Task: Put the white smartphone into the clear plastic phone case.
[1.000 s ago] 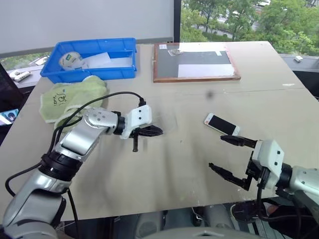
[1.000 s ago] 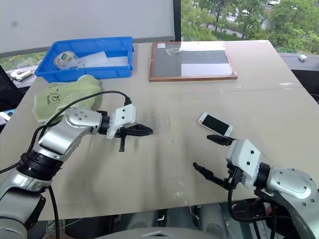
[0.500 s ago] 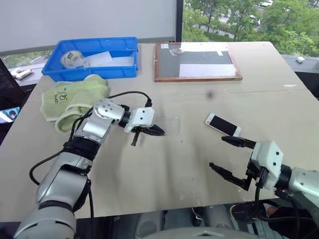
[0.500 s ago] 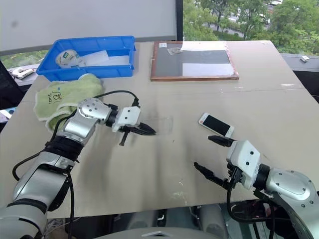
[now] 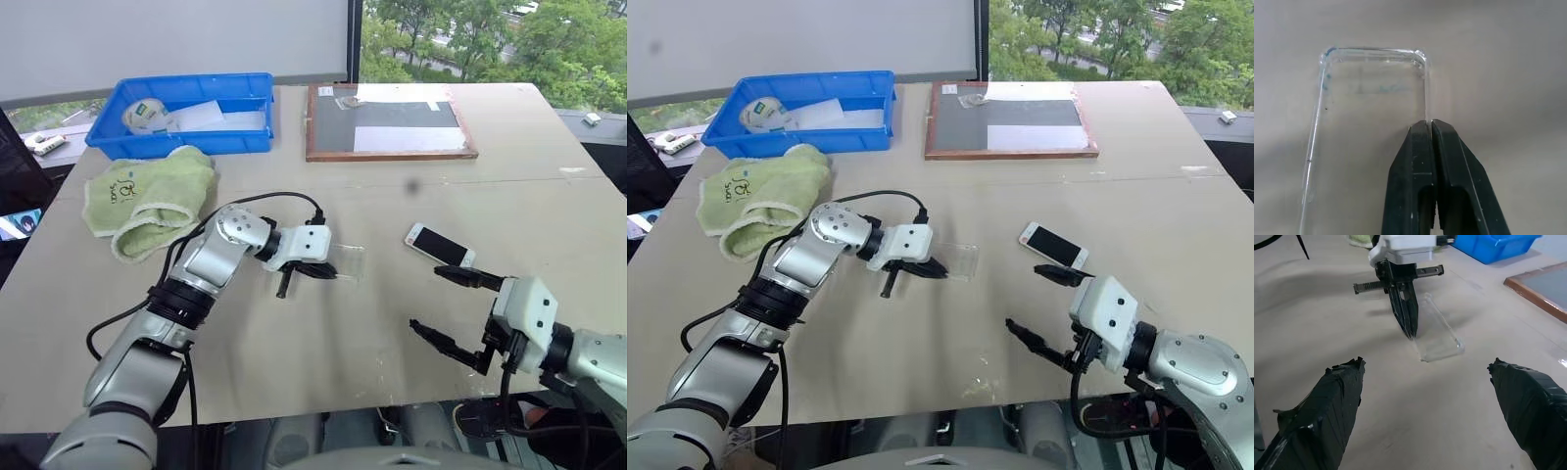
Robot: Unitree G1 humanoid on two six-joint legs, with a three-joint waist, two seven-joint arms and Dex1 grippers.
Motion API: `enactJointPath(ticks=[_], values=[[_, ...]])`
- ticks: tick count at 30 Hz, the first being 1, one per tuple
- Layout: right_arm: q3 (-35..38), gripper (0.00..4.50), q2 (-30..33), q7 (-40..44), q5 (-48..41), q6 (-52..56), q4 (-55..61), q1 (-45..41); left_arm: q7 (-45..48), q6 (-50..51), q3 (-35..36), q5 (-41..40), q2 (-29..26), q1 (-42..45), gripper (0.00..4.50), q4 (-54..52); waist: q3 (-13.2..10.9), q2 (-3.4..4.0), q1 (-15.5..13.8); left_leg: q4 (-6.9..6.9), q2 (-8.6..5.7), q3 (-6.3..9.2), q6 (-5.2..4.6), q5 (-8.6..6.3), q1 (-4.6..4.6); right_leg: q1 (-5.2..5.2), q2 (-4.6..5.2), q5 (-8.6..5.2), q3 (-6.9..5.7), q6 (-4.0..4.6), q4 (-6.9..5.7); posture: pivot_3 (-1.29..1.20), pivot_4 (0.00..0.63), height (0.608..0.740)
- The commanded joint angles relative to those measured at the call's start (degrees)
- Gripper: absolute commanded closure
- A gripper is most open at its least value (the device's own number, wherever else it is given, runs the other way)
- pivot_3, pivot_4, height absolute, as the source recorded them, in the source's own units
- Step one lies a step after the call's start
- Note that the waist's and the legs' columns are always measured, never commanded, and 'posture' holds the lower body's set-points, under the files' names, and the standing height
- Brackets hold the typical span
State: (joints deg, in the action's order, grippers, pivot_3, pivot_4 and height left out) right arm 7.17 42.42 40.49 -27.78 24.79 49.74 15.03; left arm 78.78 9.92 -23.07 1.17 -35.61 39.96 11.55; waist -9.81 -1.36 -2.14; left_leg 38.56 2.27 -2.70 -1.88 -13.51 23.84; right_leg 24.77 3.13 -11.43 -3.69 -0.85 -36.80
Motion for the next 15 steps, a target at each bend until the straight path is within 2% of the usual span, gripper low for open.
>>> enactJointPath(ticks=[1,4,10,11,15], values=[[0.90,0.00,0.40,0.93,-0.82,-0.66,-0.25,-1.11,-1.96,4.07,0.68,-0.07,0.95,0.58,4.20,-4.17,0.00,0.00,0.00,0.00,0.00,0.01,0.00,0.00,0.00,0.00,-0.02,0.00,0.00,0.00,-0.01,0.00,0.150,0.740],[0.38,0.00,0.39,1.45,-0.37,-1.04,-1.05,-1.85,-2.94,4.48,0.72,-0.13,1.73,0.79,3.27,-4.53,0.00,-0.01,0.00,0.00,0.01,0.01,0.00,0.00,0.00,0.00,-0.03,0.00,0.00,0.00,-0.01,0.00,0.150,0.740],[-0.17,0.00,0.19,-1.98,4.05,0.90,-2.05,-2.76,-4.75,8.50,6.64,-5.56,1.44,-0.32,0.23,-6.13,-0.01,-0.01,0.10,0.00,0.00,0.00,0.00,0.00,0.00,0.01,-0.03,0.00,0.02,0.00,-0.02,0.00,0.150,0.740],[-0.27,0.00,-0.01,-2.46,3.96,1.61,-2.30,-3.10,-4.98,10.51,8.58,-7.69,1.35,-1.02,0.04,-7.34,0.00,0.00,0.11,0.00,0.02,0.00,0.00,0.00,0.00,0.02,-0.03,0.00,0.02,0.00,-0.02,0.00,0.150,0.740],[-0.21,0.00,-0.63,-5.75,3.85,7.43,-6.19,-6.81,-8.84,16.93,17.16,-15.98,2.07,-5.10,0.04,-13.78,0.00,0.00,0.93,0.00,0.05,0.00,0.00,0.00,-0.02,0.01,-0.02,0.00,0.04,0.00,-0.03,0.00,0.150,0.740]])
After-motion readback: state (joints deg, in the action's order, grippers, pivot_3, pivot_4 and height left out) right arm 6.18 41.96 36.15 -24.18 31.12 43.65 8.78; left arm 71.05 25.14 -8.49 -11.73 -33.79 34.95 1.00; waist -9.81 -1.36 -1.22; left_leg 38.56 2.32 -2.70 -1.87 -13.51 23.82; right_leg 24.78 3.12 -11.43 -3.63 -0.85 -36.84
